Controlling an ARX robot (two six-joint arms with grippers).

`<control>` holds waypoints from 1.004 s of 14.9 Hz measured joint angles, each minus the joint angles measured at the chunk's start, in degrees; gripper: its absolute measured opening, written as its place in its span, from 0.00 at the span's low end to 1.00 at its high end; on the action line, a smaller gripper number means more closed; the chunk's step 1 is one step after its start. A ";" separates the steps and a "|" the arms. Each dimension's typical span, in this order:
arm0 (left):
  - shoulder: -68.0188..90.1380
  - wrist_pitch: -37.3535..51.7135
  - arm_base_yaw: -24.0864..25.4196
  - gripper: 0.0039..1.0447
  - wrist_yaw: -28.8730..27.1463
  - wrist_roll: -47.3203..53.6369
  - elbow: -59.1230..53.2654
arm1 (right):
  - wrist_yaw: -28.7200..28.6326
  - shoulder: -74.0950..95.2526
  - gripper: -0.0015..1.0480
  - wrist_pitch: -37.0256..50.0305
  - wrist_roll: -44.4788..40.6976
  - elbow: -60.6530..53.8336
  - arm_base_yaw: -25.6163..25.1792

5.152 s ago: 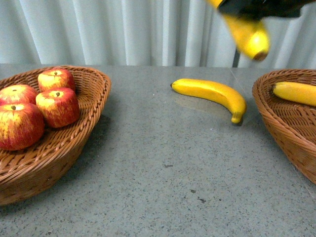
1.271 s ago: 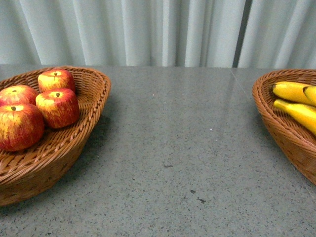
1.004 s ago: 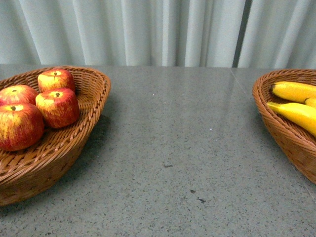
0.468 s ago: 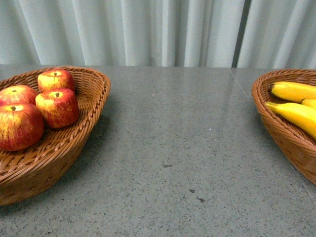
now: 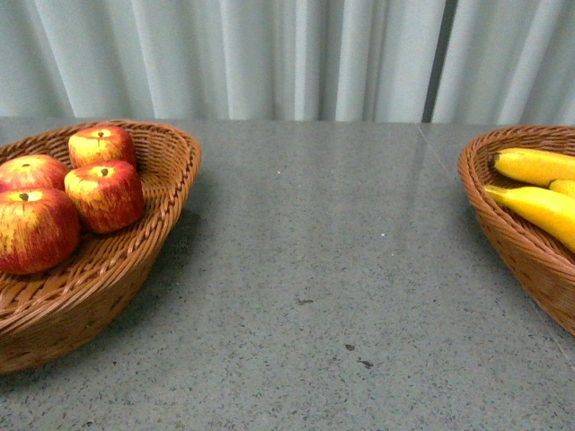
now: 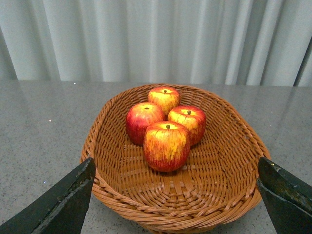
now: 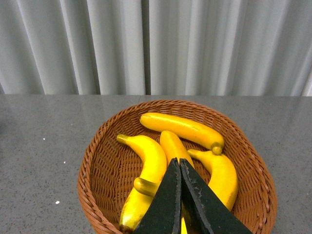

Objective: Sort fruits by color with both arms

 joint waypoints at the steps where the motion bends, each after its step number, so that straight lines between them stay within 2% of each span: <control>1: 0.00 0.00 0.00 0.94 0.00 0.00 0.00 | 1.57 -1.38 0.02 -0.68 0.00 -0.44 1.36; 3: 0.00 0.00 0.00 0.94 0.00 0.00 0.00 | 5.51 -3.28 0.02 -2.56 0.00 -2.01 4.66; 4: 0.00 0.00 0.00 0.94 -0.07 0.00 0.00 | 10.01 -4.68 0.02 -3.21 0.02 -2.49 9.84; 5: 0.00 0.02 0.00 0.94 0.02 0.00 0.00 | 9.94 -5.55 0.02 -3.28 0.00 -2.54 11.17; 6: 0.00 0.00 0.00 0.94 0.00 -0.02 0.00 | 11.08 -6.29 0.02 -3.85 0.02 -2.78 10.67; 7: 0.00 0.00 0.00 0.94 0.00 0.00 0.00 | 10.97 -10.67 0.02 -10.60 0.00 -2.97 10.73; 8: 0.00 -0.04 0.00 0.94 -0.02 -0.02 0.00 | 10.88 -16.61 0.02 -13.20 -0.02 -4.57 10.73; 15: 0.00 -0.02 0.00 0.94 -0.02 -0.02 0.00 | 11.04 -16.63 0.02 -12.20 0.00 -4.59 10.73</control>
